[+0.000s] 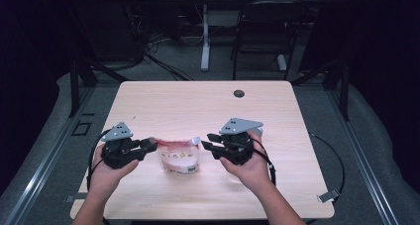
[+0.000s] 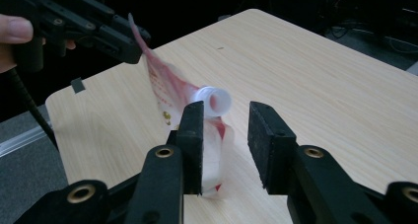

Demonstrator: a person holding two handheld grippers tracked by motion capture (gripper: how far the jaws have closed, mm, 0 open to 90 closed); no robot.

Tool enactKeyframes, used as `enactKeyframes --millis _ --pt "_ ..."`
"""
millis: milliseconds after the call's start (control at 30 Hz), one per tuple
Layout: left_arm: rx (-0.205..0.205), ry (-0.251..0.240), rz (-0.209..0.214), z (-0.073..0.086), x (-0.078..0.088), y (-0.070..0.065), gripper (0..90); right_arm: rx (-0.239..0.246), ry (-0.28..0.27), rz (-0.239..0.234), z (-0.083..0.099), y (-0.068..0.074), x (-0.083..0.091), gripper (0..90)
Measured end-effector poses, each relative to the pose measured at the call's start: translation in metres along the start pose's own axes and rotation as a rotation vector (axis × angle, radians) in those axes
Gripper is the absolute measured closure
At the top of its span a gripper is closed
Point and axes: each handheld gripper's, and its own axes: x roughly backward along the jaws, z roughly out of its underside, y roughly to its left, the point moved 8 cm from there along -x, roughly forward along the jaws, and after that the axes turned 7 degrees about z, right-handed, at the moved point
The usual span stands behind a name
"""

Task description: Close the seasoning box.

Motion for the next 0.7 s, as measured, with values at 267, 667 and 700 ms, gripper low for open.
enactKeyframes --millis 267,667,700 --pt "0.002 0.000 0.001 0.000 0.000 0.001 73.6 0.003 0.024 -0.024 0.006 0.005 -0.012 63.0" --pt "0.010 -0.017 0.021 0.001 -0.001 0.001 75.6 -0.005 0.026 -0.035 0.008 0.010 -0.029 66.1" --pt "0.008 -0.013 0.015 0.001 -0.001 0.001 76.5 0.005 0.031 -0.030 0.008 0.010 -0.029 66.5"
